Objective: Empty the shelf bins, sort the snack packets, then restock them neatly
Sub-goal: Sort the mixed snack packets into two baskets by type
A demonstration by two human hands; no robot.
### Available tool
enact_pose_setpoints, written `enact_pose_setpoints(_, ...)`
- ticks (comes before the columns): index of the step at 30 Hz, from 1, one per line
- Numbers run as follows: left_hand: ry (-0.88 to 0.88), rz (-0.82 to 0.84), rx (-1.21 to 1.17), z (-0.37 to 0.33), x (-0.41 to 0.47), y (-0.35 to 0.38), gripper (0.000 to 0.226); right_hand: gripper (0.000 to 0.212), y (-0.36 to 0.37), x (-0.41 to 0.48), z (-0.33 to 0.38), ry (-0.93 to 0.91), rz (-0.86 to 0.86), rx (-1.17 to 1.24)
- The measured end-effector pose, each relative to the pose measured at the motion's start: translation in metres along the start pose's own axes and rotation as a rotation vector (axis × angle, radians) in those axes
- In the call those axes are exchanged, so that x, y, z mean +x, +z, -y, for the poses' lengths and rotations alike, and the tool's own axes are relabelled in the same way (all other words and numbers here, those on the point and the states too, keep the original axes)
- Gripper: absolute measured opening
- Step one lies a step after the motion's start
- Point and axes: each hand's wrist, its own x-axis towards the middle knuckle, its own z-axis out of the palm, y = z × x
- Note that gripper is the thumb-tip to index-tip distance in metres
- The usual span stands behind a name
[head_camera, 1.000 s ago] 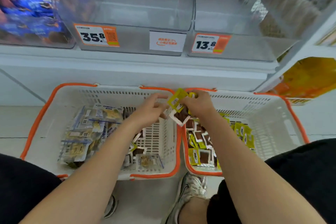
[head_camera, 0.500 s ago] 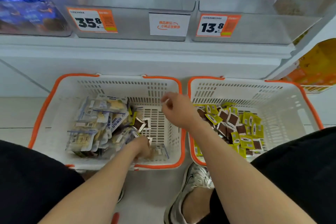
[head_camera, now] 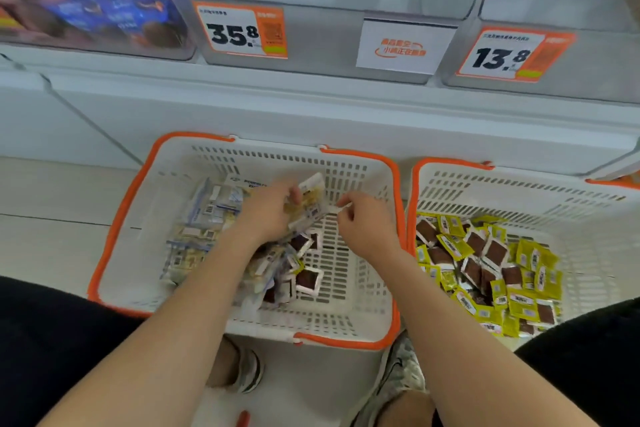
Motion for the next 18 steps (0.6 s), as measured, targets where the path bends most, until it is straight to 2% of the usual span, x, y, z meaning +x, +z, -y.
enact_pose_setpoints(3, 0.150, -0.068, 0.100, 0.012, 0.019, -0.007, 0.043, 0.030, 0.015, 0.001, 0.000, 0.035, 0.059, -0.025)
enact_pose_setpoints(5, 0.206, -0.048, 0.160, 0.014, 0.029, -0.003, 0.039, 0.029, 0.023, 0.003, -0.002, 0.062, 0.072, -0.070)
enact_pose_setpoints(8, 0.280, 0.008, 0.270, 0.004, 0.040, 0.014, 0.029, 0.015, 0.031, 0.005, -0.008, 0.093, 0.080, -0.189)
enact_pose_setpoints(11, 0.363, 0.021, 0.325, -0.013, 0.048, 0.027, 0.013, 0.011, 0.041, 0.005, -0.018, 0.141, 0.194, -0.243)
enact_pose_setpoints(12, 0.395, -0.016, 0.369, -0.013, 0.053, 0.035, 0.016, 0.011, 0.045, 0.005, -0.021, 0.157, 0.245, -0.263)
enact_pose_setpoints(14, 0.437, -0.130, 0.508, -0.007, 0.058, 0.049, 0.035, 0.008, 0.053, 0.006, -0.029, 0.175, 0.319, -0.312)
enact_pose_setpoints(16, 0.385, -0.200, 0.609, 0.002, 0.054, 0.060, 0.048, 0.007, 0.059, 0.008, -0.035, 0.201, 0.347, -0.354)
enact_pose_setpoints(18, 0.353, -0.167, 0.645, 0.013, 0.044, 0.070, 0.049, 0.020, 0.065, 0.012, -0.040, 0.230, 0.383, -0.335)
